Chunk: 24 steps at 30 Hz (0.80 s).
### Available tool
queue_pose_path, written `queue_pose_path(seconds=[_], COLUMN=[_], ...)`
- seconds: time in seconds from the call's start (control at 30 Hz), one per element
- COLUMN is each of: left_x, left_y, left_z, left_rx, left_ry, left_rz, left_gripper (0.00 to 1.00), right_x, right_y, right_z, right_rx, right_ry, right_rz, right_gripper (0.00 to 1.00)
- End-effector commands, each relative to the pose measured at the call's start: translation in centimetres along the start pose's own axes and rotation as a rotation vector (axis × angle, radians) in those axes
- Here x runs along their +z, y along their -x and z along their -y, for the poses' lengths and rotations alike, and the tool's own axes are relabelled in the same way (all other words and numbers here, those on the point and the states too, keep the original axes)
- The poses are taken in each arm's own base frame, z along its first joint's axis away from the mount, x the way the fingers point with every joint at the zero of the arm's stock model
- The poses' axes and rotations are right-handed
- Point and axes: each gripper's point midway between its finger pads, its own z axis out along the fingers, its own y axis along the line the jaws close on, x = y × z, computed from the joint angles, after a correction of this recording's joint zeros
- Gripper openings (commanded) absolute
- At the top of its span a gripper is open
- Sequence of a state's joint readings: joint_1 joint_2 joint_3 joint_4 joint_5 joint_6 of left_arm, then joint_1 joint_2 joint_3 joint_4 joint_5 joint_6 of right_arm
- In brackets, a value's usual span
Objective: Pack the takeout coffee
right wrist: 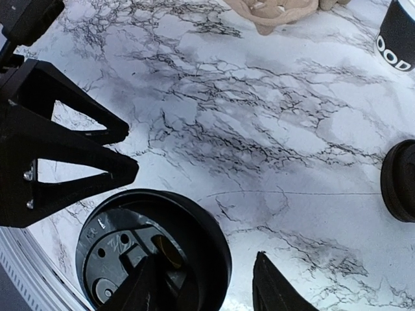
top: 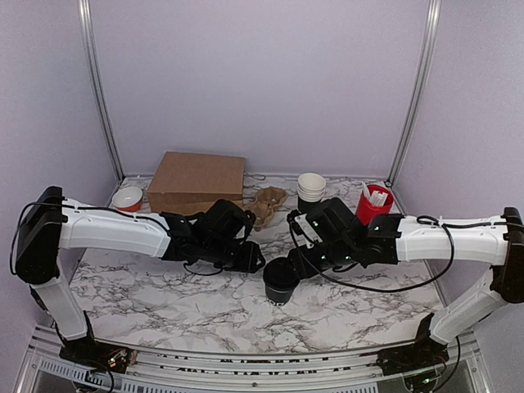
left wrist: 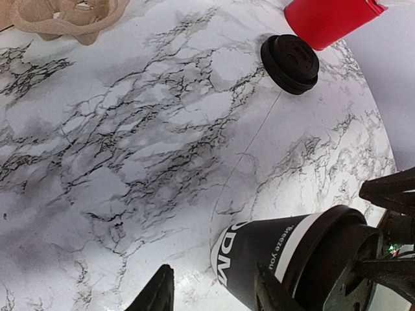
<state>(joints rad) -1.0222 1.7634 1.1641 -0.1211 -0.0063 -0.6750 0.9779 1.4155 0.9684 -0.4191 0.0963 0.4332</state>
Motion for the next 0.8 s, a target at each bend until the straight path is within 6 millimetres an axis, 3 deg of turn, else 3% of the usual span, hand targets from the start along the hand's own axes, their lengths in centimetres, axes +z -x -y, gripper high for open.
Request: queue_pose_path(seconds=[0.0,0.17,0.37,0.53,0.67,0.77], left_x=[-2.8,-5.4,-6.6,-4.2,-0.9,0.0], left_y=[0.7,0.3,-1.5,-3.8,-6.1,-7.1], left_z=[-0.8,1.0,4.7,5.5,3.9,2.9], left_rx=[0.025,0.062,0.127,0.154,0.158,0.151], left_ry=[0.041,0.018,-0.015,-0.007,0.038,0.063], left_rz=[0.039,0.063,0.052,-0.001,-0.063,-0.089], left_gripper=[0.42,0.36,0.23,0.21,0.21,0.21], right_x=[0.0,-0.1,-0.1,0.1,0.3,0.5], right_y=[0.3,0.4,0.3,-0.1,-0.2,-0.3], right_z=[0.5,0.6,0.7,0.8,0.8,0.6], right_rx=[0.042,0.057,0.061,0.063,0.066,0.061], right_ry=[-0.033,-0.037,-0.045,-0.049,-0.051,-0.050], right_rz=[-0.008,-0.003,-0.008,-0.016,-0.020,-0.026], right_gripper=[0.48,0.47,0.47,0.47,0.47,0.46])
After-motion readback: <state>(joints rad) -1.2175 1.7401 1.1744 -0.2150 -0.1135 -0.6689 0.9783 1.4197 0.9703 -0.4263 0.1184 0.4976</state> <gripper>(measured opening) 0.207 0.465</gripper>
